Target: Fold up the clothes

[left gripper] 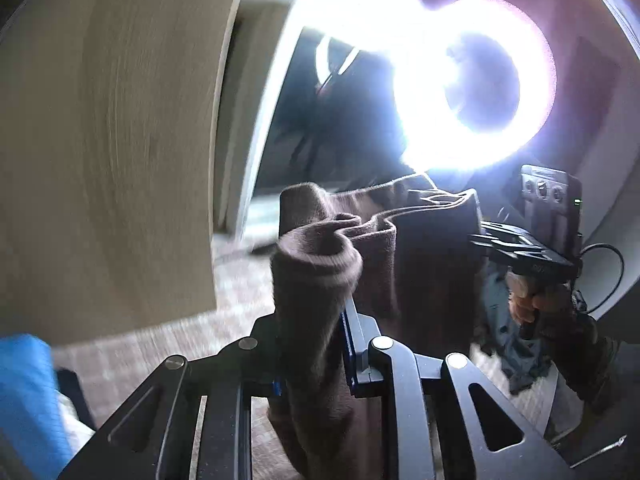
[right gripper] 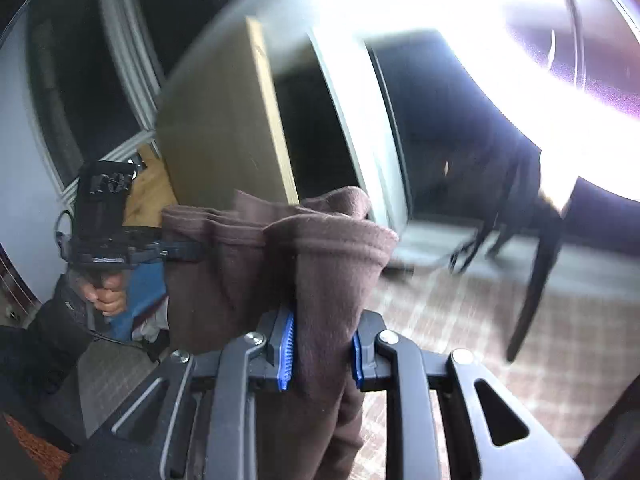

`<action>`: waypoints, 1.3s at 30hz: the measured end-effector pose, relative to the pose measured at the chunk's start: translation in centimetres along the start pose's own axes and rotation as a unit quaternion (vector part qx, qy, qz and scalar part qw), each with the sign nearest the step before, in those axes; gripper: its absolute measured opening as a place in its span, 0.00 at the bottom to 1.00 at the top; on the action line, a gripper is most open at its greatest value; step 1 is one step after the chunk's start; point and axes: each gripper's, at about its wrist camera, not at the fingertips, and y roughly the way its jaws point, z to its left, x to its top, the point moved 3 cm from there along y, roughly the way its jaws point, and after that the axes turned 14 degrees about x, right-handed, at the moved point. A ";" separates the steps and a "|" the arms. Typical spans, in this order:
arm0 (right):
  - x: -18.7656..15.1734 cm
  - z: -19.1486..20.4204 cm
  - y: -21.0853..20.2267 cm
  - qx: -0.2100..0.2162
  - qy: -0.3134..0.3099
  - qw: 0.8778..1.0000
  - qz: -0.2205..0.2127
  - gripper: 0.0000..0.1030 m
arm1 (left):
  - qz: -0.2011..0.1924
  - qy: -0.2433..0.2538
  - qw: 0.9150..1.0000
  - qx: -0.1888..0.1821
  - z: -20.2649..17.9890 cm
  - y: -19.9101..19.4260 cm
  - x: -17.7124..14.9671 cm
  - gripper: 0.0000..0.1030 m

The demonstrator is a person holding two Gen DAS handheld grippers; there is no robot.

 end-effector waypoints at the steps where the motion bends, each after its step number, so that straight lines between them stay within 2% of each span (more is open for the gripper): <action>1: 0.8 1.4 -1.2 -0.008 -0.023 1.000 -0.010 0.21 | -0.019 0.016 1.000 0.005 -1.0 -2.0 0.4 0.19; 4: 0.9 4.4 -3.7 -0.027 -0.057 0.998 -0.020 0.21 | -0.052 0.065 0.996 0.022 -3.7 -5.9 -0.4 0.19; 5: -0.6 5.1 -4.0 -0.037 -0.059 0.998 -0.008 0.21 | -0.062 0.082 0.994 0.028 -4.6 -7.1 -0.8 0.19; 8: -5.3 7.1 -5.1 -0.068 -0.066 0.995 0.029 0.24 | -0.040 0.127 0.990 0.045 -7.3 -8.4 -6.0 0.22; 9: -7.2 7.7 -5.5 -0.079 -0.065 0.994 0.048 0.25 | -0.005 0.134 0.990 0.044 -7.9 -8.6 -9.5 0.24; 10: -11.4 7.9 -6.1 -0.096 -0.039 0.989 0.102 0.28 | 0.032 0.138 0.989 0.042 -8.6 -8.9 -12.9 0.24; 12: -18.3 8.2 -8.7 -0.113 0.020 0.979 0.171 0.28 | 0.117 0.117 0.986 0.027 -9.4 -10.1 -20.0 0.24; 14: -21.0 9.0 -11.7 -0.100 0.093 0.979 0.149 0.28 | 0.198 0.087 0.976 0.027 -9.9 -12.5 -27.2 0.24; 17: -24.7 10.2 -16.1 -0.079 0.199 0.970 0.113 0.28 | 0.243 0.013 0.970 0.025 -9.2 -14.7 -30.3 0.23; 19: -23.8 10.4 -17.1 -0.070 0.215 0.972 0.066 0.28 | 0.214 0.015 0.976 0.032 -9.3 -14.3 -28.8 0.23; 21: -22.6 10.1 -16.8 -0.072 0.203 0.975 0.046 0.31 | 0.185 0.016 0.982 0.040 -9.4 -13.9 -27.3 0.23; 25: -20.2 8.9 -12.0 -0.056 0.185 0.980 0.047 0.31 | 0.130 0.029 0.990 0.038 -10.0 -10.2 -23.2 0.26; 28: -18.9 7.7 -7.4 -0.040 0.179 0.981 0.057 0.31 | 0.104 0.041 0.993 0.040 -9.9 -6.6 -20.5 0.27; 30: -19.1 6.6 -4.7 -0.036 0.180 0.980 0.078 0.31 | 0.121 0.040 0.991 0.047 -9.4 -3.2 -20.5 0.29; 32: -20.6 5.7 -1.6 -0.047 0.187 0.972 0.136 0.31 | 0.161 0.034 0.986 0.036 -9.3 -0.4 -21.8 0.28; 34: -21.7 5.7 0.2 -0.054 0.181 0.962 0.197 0.31 | 0.182 0.051 0.981 0.038 -9.6 -0.1 -23.9 0.27; 35: -22.0 6.0 0.5 -0.057 0.172 0.958 0.224 0.31 | 0.173 0.057 0.983 0.036 -9.6 -1.2 -24.2 0.27; 36: -21.2 6.7 0.1 -0.062 0.155 0.961 0.221 0.31 | 0.167 0.047 0.984 0.032 -9.3 -2.7 -24.3 0.27; 37: -19.4 7.5 -0.3 -0.059 0.142 0.968 0.200 0.31 | 0.161 0.036 0.986 0.029 -9.0 -4.0 -24.5 0.28; 39: -16.3 8.4 0.8 -0.037 0.128 0.975 0.176 0.31 | 0.137 0.006 0.990 0.025 -7.9 -5.7 -24.1 0.31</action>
